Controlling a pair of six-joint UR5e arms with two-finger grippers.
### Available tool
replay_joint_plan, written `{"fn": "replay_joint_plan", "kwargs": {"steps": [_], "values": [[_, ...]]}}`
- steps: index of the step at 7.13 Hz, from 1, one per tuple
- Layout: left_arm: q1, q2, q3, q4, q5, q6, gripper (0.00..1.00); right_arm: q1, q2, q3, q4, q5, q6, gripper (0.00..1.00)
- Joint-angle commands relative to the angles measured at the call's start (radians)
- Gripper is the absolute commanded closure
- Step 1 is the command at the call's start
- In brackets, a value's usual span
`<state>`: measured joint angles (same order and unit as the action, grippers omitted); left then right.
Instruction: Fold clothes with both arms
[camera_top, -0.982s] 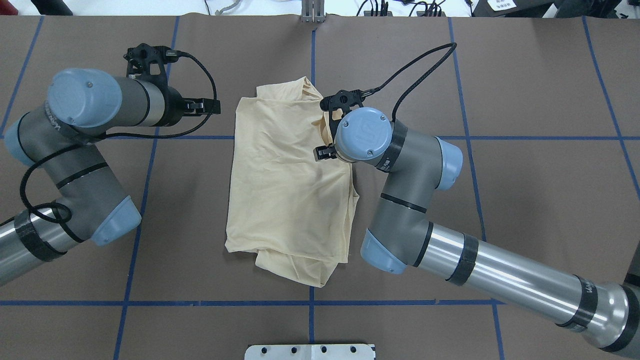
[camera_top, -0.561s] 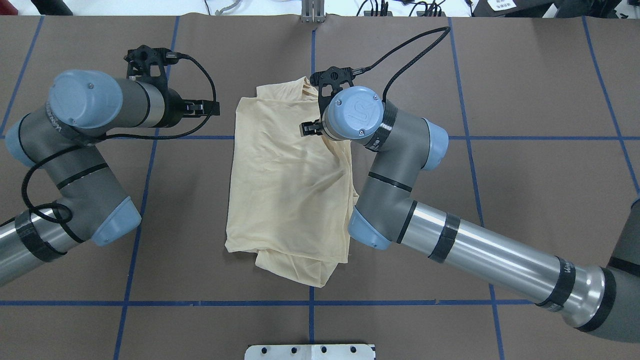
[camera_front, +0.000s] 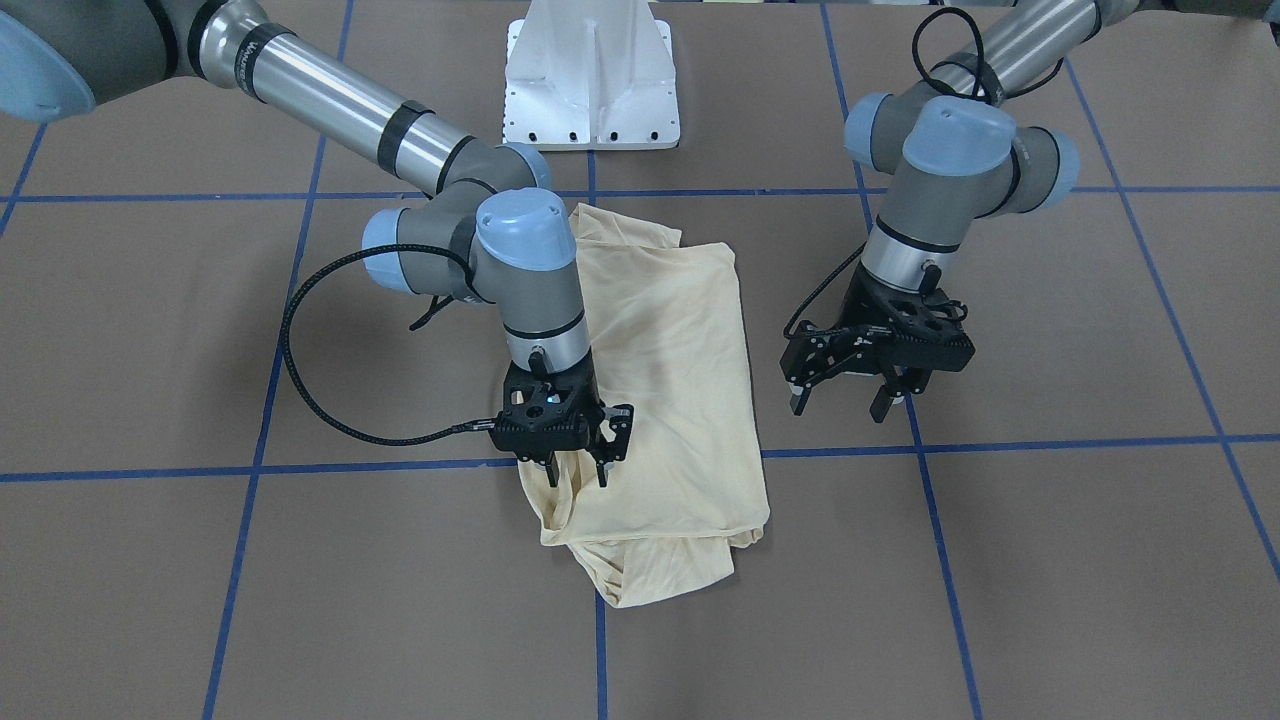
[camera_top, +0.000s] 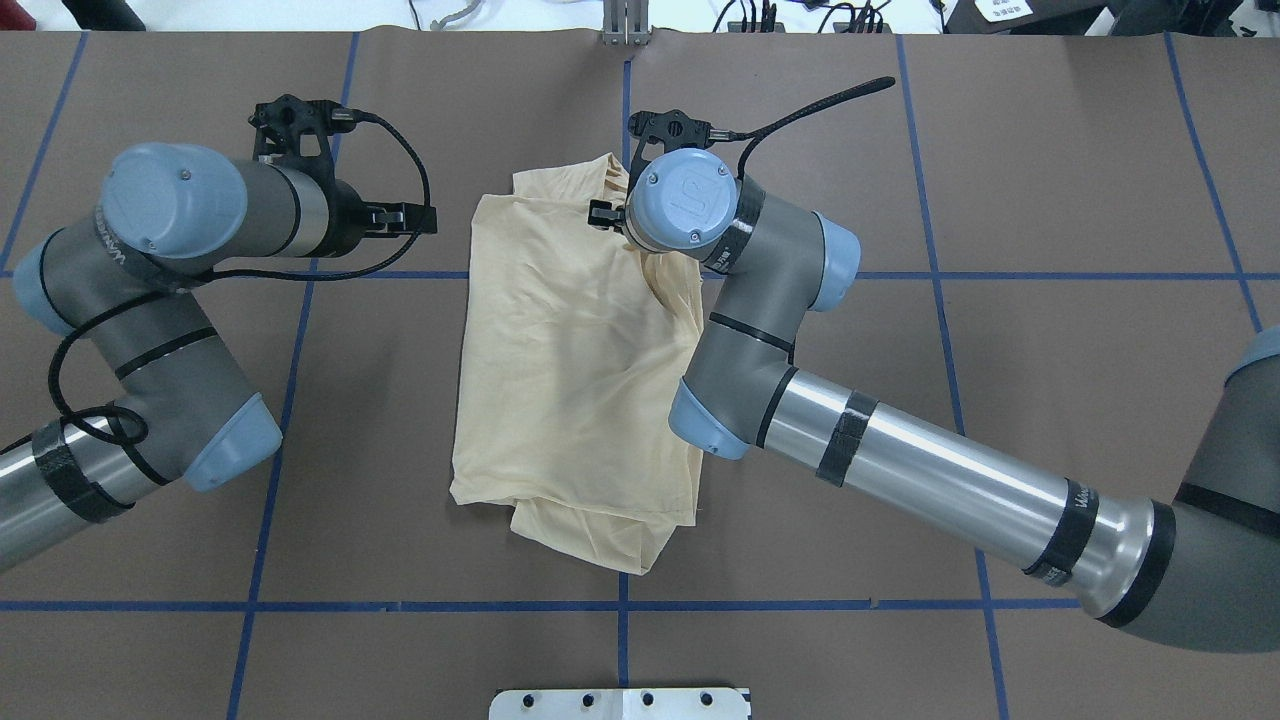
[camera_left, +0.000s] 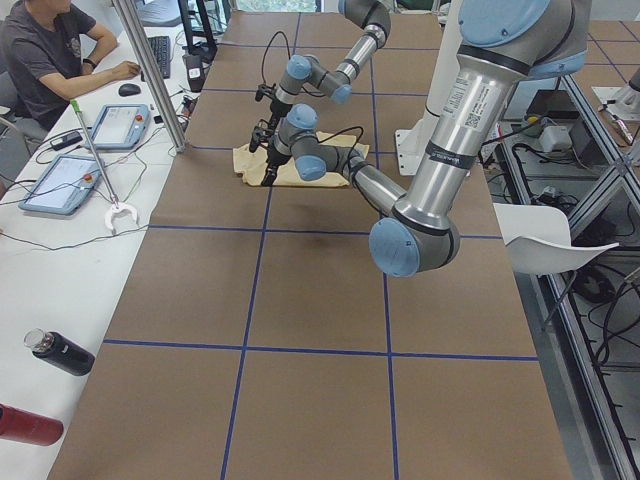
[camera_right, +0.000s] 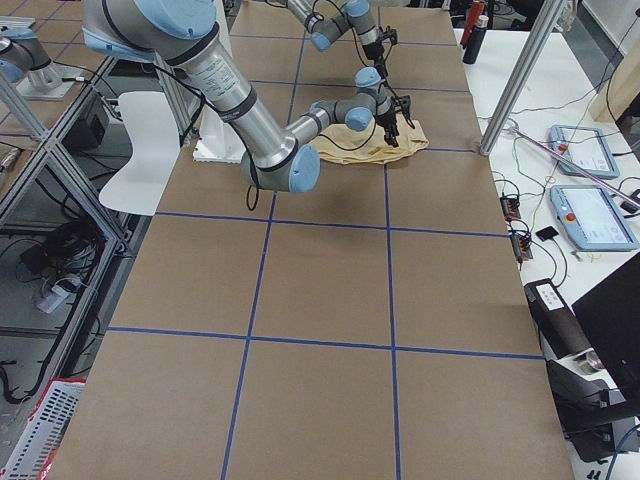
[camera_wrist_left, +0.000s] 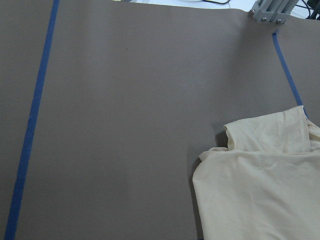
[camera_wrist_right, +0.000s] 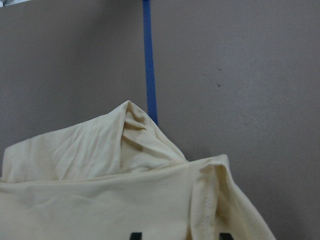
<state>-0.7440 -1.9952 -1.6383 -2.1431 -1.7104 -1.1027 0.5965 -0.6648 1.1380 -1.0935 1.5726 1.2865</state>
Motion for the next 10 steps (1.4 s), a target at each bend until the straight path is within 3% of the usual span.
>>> {"fn": "replay_joint_plan", "kwargs": {"steps": [1, 3, 5, 8, 10], "values": [[0.0, 0.004, 0.035, -0.058, 0.0, -0.006, 0.0, 0.011, 0.022, -0.014, -0.089, 0.006, -0.117, 0.41], [0.0, 0.007, 0.043, -0.061, 0.0, -0.005, 0.0, 0.009, 0.027, -0.014, -0.095, 0.015, -0.147, 0.47], [0.002, 0.007, 0.043, -0.063, 0.0, -0.006, 0.0, 0.009, 0.028, -0.017, -0.097, 0.017, -0.161, 0.72], [0.002, 0.009, 0.046, -0.063, 0.0, -0.006, 0.0, 0.006, 0.03, -0.023, -0.109, 0.017, -0.165, 0.72], [0.0, 0.01, 0.045, -0.063, 0.0, -0.005, 0.0, 0.008, 0.039, -0.021, -0.109, 0.018, -0.185, 0.67]]}}
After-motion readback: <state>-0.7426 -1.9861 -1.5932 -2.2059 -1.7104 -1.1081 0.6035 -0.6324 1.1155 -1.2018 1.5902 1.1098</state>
